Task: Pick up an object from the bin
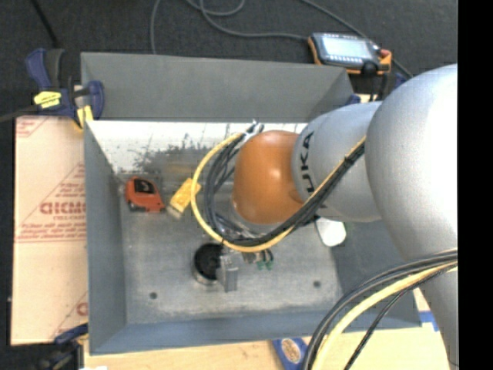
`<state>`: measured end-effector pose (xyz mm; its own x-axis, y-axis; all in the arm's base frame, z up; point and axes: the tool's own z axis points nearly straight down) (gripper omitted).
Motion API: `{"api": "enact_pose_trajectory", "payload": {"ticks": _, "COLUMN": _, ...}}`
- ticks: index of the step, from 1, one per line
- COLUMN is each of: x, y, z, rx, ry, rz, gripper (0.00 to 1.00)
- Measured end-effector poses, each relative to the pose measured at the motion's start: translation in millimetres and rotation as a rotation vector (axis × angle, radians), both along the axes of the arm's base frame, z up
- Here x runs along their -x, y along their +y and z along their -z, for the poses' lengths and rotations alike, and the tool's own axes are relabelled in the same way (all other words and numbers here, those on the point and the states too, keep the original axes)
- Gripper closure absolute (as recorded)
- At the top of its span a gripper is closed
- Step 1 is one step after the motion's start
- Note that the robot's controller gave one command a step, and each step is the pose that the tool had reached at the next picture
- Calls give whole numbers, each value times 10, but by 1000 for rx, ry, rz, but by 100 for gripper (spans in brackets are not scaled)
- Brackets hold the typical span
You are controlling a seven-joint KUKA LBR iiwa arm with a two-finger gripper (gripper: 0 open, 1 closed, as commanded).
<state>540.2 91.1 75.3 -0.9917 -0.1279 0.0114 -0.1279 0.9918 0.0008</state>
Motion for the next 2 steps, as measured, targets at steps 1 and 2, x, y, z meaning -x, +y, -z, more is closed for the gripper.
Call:
{"api": "enact_pose_trajectory", "payload": {"ticks": 1, "x": 33, "y": -26, "z": -514, "rx": -1, "ry": -10, "rz": -92, "gripper": 100}}
{"api": "enact_pose_trajectory", "payload": {"ticks": 2, "x": -16, "y": -29, "z": -1129, "rx": -1, "ry": -11, "rz": -128, "gripper": 100}}
